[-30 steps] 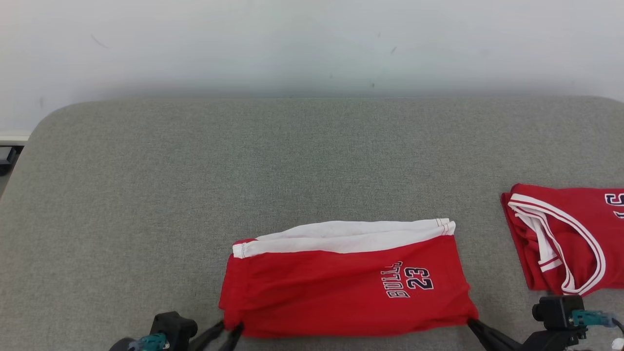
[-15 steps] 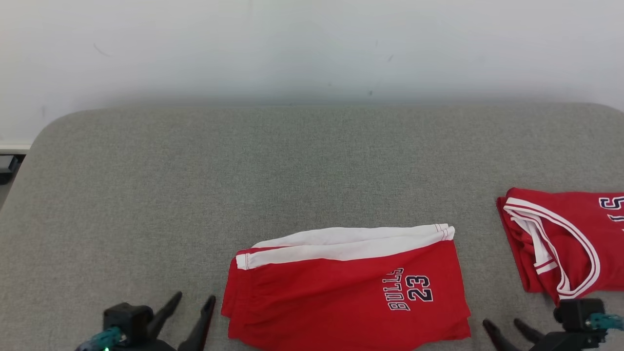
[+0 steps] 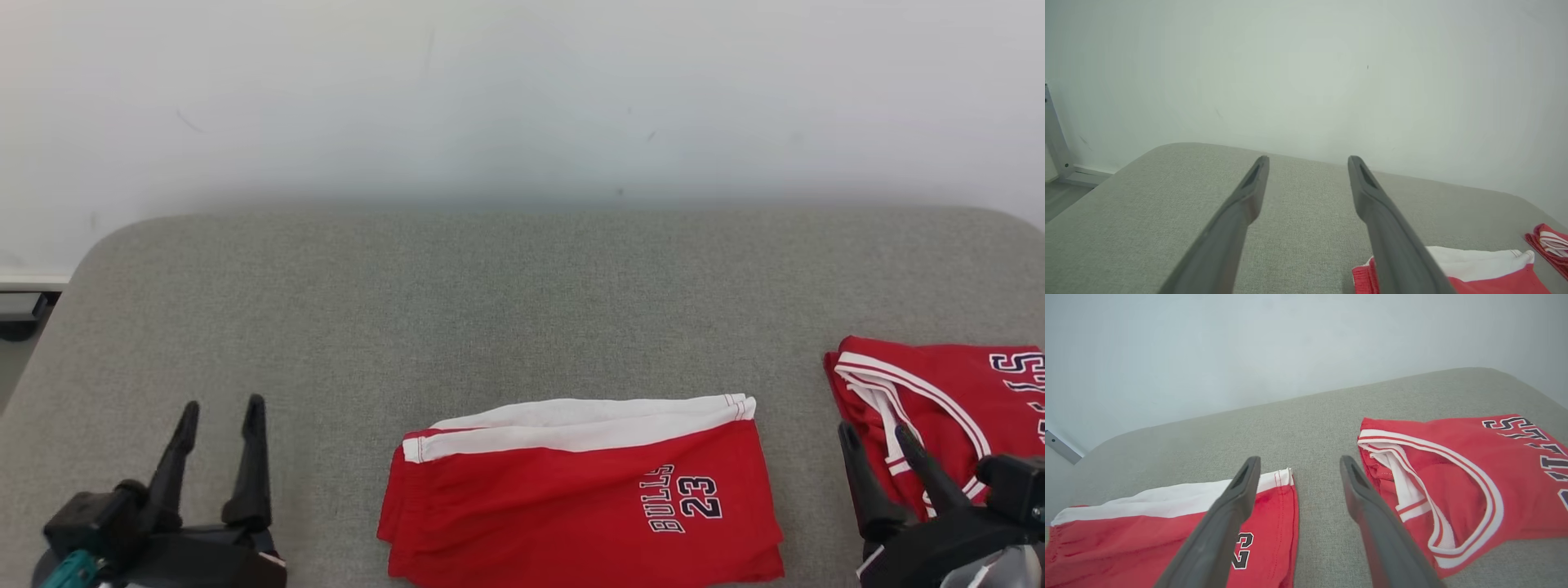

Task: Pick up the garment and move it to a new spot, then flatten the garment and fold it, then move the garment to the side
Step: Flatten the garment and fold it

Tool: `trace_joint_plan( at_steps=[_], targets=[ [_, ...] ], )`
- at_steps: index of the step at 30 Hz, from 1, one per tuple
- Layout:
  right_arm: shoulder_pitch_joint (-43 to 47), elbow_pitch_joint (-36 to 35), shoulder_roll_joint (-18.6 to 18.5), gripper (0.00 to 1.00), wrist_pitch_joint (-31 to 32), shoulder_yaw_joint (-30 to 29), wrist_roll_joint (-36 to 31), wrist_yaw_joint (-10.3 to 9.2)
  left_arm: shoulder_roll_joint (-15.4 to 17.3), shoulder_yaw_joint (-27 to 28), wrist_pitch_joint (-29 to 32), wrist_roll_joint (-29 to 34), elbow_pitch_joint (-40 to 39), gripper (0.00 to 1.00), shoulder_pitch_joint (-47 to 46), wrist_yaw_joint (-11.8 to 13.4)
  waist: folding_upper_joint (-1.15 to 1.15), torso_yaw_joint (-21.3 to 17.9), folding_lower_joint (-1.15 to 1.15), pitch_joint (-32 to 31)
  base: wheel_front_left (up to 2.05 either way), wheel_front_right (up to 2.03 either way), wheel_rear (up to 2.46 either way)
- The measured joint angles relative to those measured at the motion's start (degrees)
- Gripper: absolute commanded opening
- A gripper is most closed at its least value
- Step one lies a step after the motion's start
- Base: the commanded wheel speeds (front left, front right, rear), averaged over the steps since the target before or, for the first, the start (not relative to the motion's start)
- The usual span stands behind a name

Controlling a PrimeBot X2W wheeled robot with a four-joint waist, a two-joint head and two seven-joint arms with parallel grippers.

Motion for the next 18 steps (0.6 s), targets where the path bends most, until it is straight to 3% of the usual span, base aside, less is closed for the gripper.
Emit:
trace_joint_plan(
  at_steps=[10, 18],
  targets=[
    [-2.06, 0.66, 2.35, 1.00, -5.86, 1.60, -1.11, 0.30, -1.00, 1.68, -0.15, 3.27, -0.78, 1.00, 2.79, 0.02, 0.00, -0.37, 0.00, -1.32, 0.00, 0.00, 0.00],
    [-3.81, 3.91, 4.44, 1.00, -8.05, 3.16, -1.11, 1.31, 0.27, -0.64, 1.23, 5.34, 1.12, 1.00, 3.21, 0.02, 0.00, -0.76, 0.00, -1.53, 0.00, 0.00, 0.00]
  ],
)
